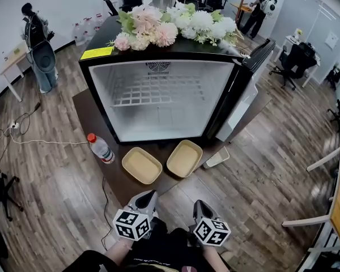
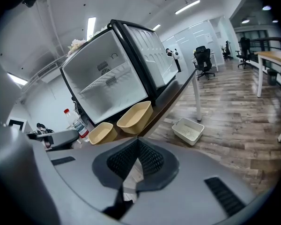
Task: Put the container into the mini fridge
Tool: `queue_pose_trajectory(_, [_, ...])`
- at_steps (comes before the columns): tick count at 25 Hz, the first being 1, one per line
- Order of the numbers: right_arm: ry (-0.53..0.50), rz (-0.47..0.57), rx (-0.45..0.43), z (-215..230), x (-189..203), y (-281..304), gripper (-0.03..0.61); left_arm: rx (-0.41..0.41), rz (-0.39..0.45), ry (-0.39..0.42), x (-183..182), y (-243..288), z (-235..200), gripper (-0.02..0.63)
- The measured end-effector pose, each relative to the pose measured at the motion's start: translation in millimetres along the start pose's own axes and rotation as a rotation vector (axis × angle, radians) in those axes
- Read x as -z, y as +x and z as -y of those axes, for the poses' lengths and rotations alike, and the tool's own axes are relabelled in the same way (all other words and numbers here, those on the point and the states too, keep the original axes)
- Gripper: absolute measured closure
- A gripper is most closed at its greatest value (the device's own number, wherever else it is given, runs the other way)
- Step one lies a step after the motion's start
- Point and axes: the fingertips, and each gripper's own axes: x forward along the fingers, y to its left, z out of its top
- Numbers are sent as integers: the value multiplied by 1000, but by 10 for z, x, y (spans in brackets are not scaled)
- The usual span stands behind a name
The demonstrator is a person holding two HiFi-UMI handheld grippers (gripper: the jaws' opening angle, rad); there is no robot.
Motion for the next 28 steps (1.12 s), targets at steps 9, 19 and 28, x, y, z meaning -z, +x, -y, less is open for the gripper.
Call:
queue_pose_trajectory(9, [15,7,81,-178,-116,344,571,63,-28,39,-188,178,-287,606])
queue_pose_trajectory(19, [49,8,200,-83,-391,701,537,9,-34,8,-249,161,-608,606])
queue_pose_trajectory(28, [122,-119,212,2,-408,1126,492,-55,-1,-23,-371,205,-776,606])
